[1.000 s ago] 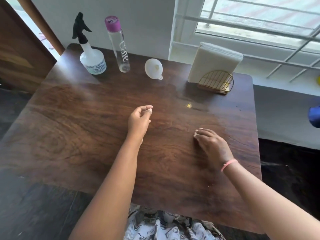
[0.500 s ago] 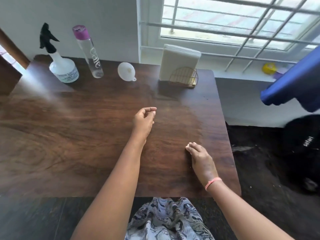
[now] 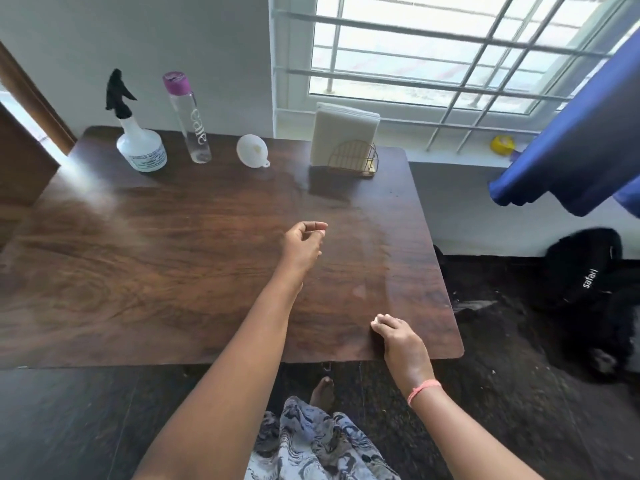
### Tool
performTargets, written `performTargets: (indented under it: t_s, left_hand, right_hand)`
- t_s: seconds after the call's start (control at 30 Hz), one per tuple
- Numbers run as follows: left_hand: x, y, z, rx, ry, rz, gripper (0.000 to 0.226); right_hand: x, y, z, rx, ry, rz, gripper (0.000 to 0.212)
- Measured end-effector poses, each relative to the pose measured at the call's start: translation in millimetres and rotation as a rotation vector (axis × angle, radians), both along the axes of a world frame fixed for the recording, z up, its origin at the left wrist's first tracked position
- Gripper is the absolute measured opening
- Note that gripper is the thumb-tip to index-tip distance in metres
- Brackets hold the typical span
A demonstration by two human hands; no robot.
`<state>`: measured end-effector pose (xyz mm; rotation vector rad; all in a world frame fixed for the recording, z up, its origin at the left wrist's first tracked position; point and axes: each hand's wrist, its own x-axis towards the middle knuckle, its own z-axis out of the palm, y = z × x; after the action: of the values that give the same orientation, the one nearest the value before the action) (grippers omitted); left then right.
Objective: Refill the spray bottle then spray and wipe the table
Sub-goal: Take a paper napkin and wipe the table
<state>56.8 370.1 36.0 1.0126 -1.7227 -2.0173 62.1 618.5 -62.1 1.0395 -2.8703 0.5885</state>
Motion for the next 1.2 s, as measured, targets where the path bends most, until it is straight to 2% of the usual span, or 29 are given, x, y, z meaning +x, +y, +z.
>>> performTargets:
  t_s: [0.1,0.17,0.23,0.3,0.33,0.4,0.47,0.53,0.67,0.73,0.87,0.93,1.03,1.13,1.2]
  left_hand:
    - [12.3,1.6,4.7,-0.012,-0.002,0.004,0.014]
    - [20.1,2.5,6.3,-0.011,0.002,0.006,0.014]
    - [25.9,3.9,7.8,-0.005,0.003,-0.008,0.016]
    - [30.8,6.9,8.9,0.009,0.0,-0.047,0.022]
    - [33.3,8.8,9.2,0.011,-0.006,-0.077,0.026]
    - [38.4,12.0,9.5,-0.008,-0.024,-0.138,0.033]
    - [45.2,13.5,10.9,-0.029,-0.021,-0.2,0.036]
    - [53.0,10.9,12.6,-0.047,-0.017,-0.292,0.037]
    - [61.7,6.0,13.0,-0.037,0.004,-0.635,0.036]
    - [59.9,6.7,12.5,0.004,0.047,-0.739,0.04]
    - [44.2,6.9,12.8,0.016,0.119,-0.813,0.056]
    - [35.7,11.5,13.2,0.01,0.143,-0.81,0.06]
    - [21.8,25.6,9.1,-0.083,0.176,-0.711,0.048]
    - [5.4,40.5,5.8,-0.115,0.186,-0.591,0.036]
    - [-9.4,51.3,5.0,-0.229,0.154,-0.513,0.028]
  right_hand:
    - [19.8,-9.4,9.6,0.064,-0.002,-0.026,0.04]
    - [32.0,-18.0,15.8,0.1,-0.055,0.051,0.034]
    - [39.8,-30.1,20.4,0.005,-0.226,0.063,0.03]
    - [47.5,-48.6,34.0,-0.246,-0.478,-0.074,0.028]
    - [47.1,-57.8,40.9,-0.451,-0.633,-0.208,0.027]
    - [43.5,-71.9,59.6,-0.925,-1.078,-0.442,0.025]
    - [37.6,-76.4,78.7,-1.279,-1.41,-0.488,0.028]
    - [30.0,-76.9,93.4,-1.411,-1.526,-0.46,0.031]
    - [23.1,-83.5,107.8,-1.508,-1.608,-0.417,0.052]
    - [18.4,-87.0,110.3,-1.519,-1.62,-0.406,0.058]
    - [-1.4,-88.6,112.9,-1.502,-1.63,-0.488,0.039]
    - [-14.0,-86.4,114.2,-1.484,-1.652,-0.51,0.033]
    - [-29.6,-81.4,116.9,-1.501,-1.678,-0.521,0.033]
    - [-44.7,-74.1,119.7,-1.466,-1.593,-0.483,0.031]
    - [-59.3,-65.4,122.5,-1.359,-1.489,-0.461,0.024]
